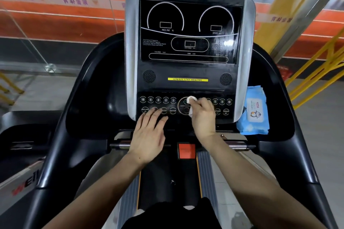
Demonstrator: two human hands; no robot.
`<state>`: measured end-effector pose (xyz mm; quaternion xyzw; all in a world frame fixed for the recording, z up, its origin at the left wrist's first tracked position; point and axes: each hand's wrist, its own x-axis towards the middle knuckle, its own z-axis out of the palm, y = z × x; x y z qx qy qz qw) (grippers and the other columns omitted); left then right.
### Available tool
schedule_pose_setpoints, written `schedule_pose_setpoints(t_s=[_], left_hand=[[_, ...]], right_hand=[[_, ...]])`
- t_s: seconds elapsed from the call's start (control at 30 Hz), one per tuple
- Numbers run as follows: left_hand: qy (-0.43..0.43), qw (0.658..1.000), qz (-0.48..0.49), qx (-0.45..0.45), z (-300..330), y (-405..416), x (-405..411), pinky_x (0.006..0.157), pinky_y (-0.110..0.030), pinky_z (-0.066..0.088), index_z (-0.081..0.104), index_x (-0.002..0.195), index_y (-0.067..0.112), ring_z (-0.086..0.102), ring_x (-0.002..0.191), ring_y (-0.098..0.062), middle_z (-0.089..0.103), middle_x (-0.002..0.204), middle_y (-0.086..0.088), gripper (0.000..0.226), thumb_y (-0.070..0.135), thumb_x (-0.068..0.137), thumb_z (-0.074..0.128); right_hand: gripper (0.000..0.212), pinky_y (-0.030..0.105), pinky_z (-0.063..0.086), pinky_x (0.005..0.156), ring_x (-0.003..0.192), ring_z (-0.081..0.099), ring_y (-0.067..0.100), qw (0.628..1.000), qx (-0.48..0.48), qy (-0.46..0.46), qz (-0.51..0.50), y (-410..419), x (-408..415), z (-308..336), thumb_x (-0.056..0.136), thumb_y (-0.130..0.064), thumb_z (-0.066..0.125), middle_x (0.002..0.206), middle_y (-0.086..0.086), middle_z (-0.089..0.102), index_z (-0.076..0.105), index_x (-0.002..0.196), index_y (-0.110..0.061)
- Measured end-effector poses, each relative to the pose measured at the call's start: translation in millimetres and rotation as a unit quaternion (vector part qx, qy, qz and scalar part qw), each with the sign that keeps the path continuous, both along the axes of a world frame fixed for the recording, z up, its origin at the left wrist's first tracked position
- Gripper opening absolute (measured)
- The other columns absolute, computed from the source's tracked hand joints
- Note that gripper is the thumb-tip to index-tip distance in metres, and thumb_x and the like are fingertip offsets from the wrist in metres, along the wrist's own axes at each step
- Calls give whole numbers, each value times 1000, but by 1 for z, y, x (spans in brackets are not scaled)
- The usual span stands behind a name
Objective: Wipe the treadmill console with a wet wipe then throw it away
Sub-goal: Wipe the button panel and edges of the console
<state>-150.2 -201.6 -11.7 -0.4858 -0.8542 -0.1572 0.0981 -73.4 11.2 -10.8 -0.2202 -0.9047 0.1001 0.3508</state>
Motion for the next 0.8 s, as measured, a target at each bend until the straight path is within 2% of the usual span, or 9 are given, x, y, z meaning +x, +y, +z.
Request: schedule_pose_setpoints(t_s=[0.17,0.23,0.3,0.33,0.43,0.6,0.67,0.73,0.8], left_hand=[[2,999,32,8,0,-13,-10,127,-53,22,52,146,15,28,154,-33,42,158,-11,56,16,91,61],[0,999,45,14,2,-17,-16,127,-54,23,51,147,14,26,155,-35,39,161,-13,58,14,90,62],[0,998,58,13,2,-21,-22,127,-55,22,48,150,13,22,157,-36,33,165,-15,60,15,91,60],[-1,998,64,10,2,-23,-25,127,-55,22,46,152,12,18,158,-35,28,168,-15,61,15,92,59],[-20,996,88,3,0,-32,-36,127,-52,23,36,158,9,12,161,-29,15,173,-12,68,16,93,55],[-50,993,110,-11,-9,-46,-47,130,-46,18,19,163,5,6,161,-25,9,174,-10,81,15,91,53],[-54,992,111,-22,-12,-50,-50,130,-45,13,17,164,5,4,161,-24,7,174,-9,83,14,90,54],[-59,992,106,-25,-14,-50,-52,131,-45,12,18,164,5,3,161,-24,6,174,-8,83,14,90,56],[-59,993,100,-25,-15,-50,-54,130,-45,12,19,163,5,5,161,-25,7,174,-8,82,14,91,56]], right_hand=[[38,38,51,75,80,53,27,997,7,-36,69,-30,-30,12,81,8,68,88,7,56,74,112,-12],[34,42,51,83,90,54,23,995,-72,-56,36,-15,-13,12,89,1,60,100,9,59,72,117,-14],[26,44,49,91,97,54,13,989,-136,-27,-41,2,10,11,99,-15,52,110,9,59,71,118,-15],[27,44,48,94,100,54,16,986,-147,-14,-80,5,17,11,101,-18,50,113,10,59,70,118,-14],[30,37,45,93,107,52,28,985,-139,-17,-98,-17,-4,11,98,-10,51,118,15,58,68,123,-12],[38,41,54,76,79,55,30,997,-36,-25,61,-86,-77,18,77,6,71,87,10,57,73,113,-8],[36,41,52,79,82,55,31,996,-26,-40,78,-77,-76,16,81,2,69,90,10,57,73,114,-10],[32,40,49,87,96,55,31,995,-77,-54,27,-50,-49,12,91,-3,59,105,12,59,72,118,-15],[29,29,42,88,104,53,25,994,-84,-63,-18,-30,-19,7,97,-9,53,115,10,57,69,119,-20]])
